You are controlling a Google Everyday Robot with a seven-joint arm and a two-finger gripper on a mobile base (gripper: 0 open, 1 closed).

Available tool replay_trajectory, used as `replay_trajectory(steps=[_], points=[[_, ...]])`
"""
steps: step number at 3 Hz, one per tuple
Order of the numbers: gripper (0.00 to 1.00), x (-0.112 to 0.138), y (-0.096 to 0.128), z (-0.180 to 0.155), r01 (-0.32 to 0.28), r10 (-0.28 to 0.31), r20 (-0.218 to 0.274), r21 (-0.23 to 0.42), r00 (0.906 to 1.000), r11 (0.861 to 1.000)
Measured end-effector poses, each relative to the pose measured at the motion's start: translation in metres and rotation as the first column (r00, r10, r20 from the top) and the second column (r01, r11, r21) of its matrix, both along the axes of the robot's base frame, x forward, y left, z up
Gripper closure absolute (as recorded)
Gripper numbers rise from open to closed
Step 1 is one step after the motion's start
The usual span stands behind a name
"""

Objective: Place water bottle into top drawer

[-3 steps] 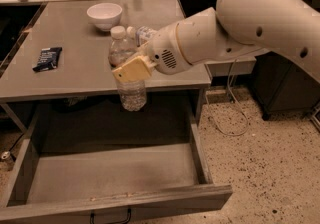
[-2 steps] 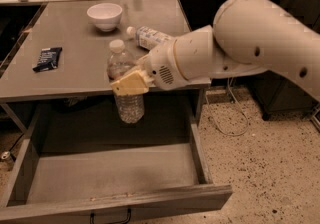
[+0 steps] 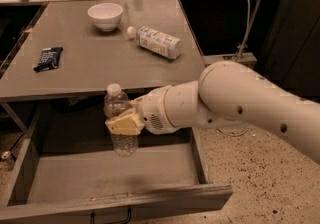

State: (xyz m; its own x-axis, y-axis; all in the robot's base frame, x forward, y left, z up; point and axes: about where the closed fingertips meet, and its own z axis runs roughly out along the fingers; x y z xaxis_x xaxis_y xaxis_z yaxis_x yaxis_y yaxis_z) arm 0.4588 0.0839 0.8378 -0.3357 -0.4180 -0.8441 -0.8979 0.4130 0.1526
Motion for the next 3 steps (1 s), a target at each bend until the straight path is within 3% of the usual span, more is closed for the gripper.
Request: replay_trajectory(steps=[3], points=[[1.0,0.003,0.014,-0.104,0.081,-0.081,-0.04,0.019,0.9959,0.996]])
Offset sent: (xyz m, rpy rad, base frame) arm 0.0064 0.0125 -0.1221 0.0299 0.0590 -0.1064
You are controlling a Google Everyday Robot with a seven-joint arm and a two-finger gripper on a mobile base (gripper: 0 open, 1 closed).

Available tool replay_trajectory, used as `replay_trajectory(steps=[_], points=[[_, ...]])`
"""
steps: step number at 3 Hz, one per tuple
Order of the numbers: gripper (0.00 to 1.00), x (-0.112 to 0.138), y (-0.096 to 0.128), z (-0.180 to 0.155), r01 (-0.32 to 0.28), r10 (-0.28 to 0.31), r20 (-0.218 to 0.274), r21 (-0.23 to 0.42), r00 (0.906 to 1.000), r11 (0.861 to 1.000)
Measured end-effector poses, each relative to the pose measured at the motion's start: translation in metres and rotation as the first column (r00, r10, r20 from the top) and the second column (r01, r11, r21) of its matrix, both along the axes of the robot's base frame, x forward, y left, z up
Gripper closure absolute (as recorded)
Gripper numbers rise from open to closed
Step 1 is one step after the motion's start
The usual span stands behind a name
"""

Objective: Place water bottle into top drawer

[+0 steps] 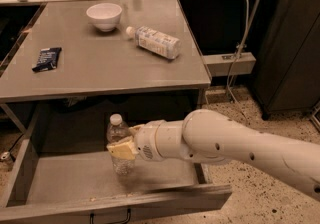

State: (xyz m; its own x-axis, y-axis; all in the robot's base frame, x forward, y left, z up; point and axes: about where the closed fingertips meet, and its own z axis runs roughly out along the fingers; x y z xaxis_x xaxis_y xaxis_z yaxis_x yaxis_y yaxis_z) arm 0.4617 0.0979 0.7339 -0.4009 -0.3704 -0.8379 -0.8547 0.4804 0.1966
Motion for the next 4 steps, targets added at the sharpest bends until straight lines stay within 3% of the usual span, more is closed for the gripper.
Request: replay_trajectory(steps=[3,4], points=[[1.0,0.003,-0.002,-0.033,0.081,-0.081,0.05,-0.001,0.9954,0.997],[1.0,-0.003,-0.009,-0.034,0.109,-0.109,0.038,0.008,0.9933,0.994]])
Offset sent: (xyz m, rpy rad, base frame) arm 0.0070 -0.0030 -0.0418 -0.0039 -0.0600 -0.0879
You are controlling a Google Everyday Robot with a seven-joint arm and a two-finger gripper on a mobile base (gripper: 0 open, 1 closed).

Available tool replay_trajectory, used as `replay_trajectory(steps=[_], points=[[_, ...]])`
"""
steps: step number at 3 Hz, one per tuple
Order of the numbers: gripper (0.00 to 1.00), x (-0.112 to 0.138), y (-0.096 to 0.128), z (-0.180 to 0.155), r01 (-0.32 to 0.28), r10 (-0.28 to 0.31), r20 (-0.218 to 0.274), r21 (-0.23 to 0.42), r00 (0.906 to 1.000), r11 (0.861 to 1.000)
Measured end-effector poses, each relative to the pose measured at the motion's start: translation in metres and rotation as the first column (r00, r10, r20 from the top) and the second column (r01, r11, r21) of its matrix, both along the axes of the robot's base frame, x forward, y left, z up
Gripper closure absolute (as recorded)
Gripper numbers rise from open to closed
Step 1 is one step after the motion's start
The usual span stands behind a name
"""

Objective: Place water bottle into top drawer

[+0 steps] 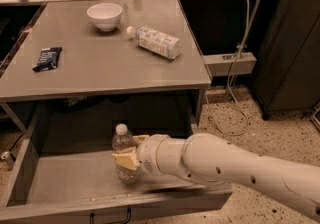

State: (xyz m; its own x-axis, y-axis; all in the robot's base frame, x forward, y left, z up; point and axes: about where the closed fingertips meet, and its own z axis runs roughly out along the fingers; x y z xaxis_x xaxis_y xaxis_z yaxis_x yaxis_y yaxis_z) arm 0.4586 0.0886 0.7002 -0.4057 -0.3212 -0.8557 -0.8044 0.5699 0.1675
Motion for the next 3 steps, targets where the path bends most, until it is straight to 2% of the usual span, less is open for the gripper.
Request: replay_trajectory(steps=[1,3], points=[[0.82,-0.0001,-0.0002,0.0,0.0,0.0,0.0,0.0,1.0,1.0],[0.35,-0.0001,-0.0001,0.0,0.0,0.0,0.0,0.0,1.0,1.0]])
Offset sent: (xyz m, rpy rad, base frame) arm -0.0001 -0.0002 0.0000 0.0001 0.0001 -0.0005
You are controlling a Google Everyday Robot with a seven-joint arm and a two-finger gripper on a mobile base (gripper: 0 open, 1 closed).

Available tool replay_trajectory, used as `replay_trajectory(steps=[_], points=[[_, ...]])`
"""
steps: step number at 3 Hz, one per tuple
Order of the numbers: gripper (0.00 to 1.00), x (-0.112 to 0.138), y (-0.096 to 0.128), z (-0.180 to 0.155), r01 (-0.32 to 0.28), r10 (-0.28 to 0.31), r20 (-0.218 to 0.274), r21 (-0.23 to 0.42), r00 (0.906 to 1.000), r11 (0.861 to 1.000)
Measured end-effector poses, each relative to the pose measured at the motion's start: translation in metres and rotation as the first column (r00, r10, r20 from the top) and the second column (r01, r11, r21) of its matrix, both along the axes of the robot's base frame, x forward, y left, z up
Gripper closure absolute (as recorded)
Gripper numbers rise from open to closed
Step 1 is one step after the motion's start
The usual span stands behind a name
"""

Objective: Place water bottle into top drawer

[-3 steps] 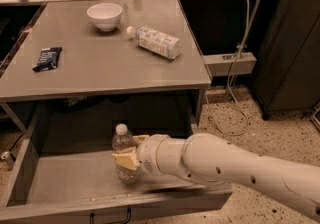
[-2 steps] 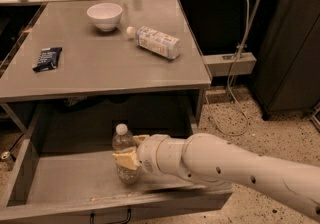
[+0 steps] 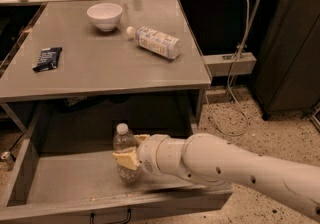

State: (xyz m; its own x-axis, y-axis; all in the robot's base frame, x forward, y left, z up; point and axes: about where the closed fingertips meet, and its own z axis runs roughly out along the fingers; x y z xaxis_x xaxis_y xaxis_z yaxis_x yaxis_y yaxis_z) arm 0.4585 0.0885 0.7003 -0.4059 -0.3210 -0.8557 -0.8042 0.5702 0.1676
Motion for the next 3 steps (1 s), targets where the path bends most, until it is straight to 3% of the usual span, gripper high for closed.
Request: replay_trajectory(steps=[1,2,3], points=[[0.11,0.0,0.0,0.0,0.0,0.0,0.0,0.0,1.0,1.0],[0.0,0.0,0.0,0.0,0.0,0.0,0.0,0.0,1.0,1.0],[0.0,0.0,0.0,0.0,0.0,0.0,0.0,0.0,1.0,1.0]])
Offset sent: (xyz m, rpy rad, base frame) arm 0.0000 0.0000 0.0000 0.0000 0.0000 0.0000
